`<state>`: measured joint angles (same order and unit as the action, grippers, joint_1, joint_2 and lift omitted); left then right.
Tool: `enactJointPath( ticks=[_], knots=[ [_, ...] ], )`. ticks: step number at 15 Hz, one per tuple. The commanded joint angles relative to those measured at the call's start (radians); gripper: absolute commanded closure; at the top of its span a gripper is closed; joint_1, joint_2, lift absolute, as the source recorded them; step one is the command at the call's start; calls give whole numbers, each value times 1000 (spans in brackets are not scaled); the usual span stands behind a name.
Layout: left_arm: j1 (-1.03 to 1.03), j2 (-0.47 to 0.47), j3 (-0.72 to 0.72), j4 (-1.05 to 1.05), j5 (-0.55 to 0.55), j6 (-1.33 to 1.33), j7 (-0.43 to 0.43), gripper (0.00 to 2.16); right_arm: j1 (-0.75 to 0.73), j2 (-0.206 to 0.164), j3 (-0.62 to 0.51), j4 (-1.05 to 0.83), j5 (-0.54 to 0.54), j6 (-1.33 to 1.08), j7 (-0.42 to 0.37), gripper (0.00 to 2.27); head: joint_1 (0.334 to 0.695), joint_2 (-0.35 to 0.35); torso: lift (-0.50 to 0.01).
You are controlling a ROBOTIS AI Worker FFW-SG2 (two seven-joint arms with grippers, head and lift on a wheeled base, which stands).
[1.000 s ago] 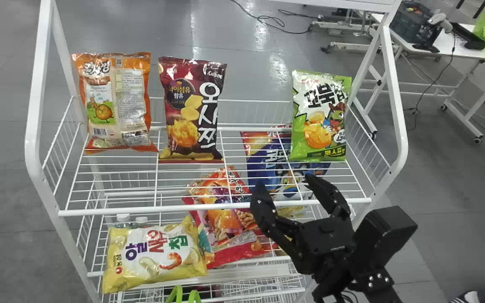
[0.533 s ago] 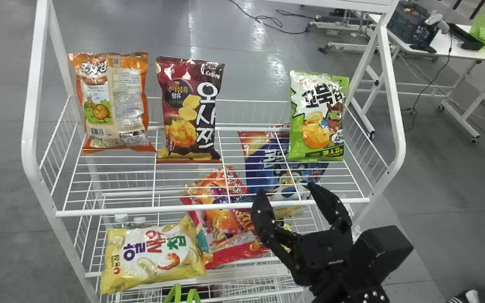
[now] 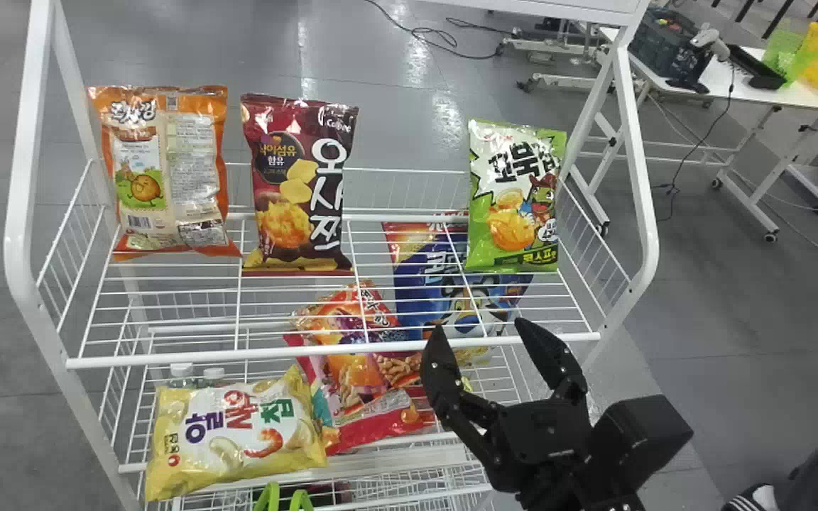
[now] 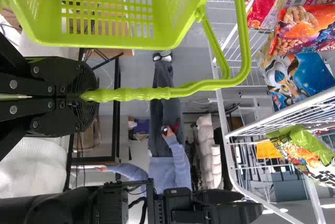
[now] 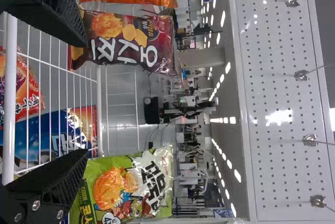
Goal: Hold basket handle with left hand then pick spicy shrimp crackers with right hand and place into basket
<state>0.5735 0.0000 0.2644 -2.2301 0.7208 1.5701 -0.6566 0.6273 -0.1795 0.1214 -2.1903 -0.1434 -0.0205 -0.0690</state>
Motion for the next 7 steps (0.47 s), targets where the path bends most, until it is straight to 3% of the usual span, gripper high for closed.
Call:
enactJointPath(
  ticks=[1,7],
  knots=[
    [3,-3,2,-5,2,1,2,1895,9,-2,1,0,-1,-20,0,90,695,-254,-37],
    [5,-3,7,-2,2,1,2,1895,8,-2,0,0,-1,-23,0,90,695,-252,-37]
  ],
)
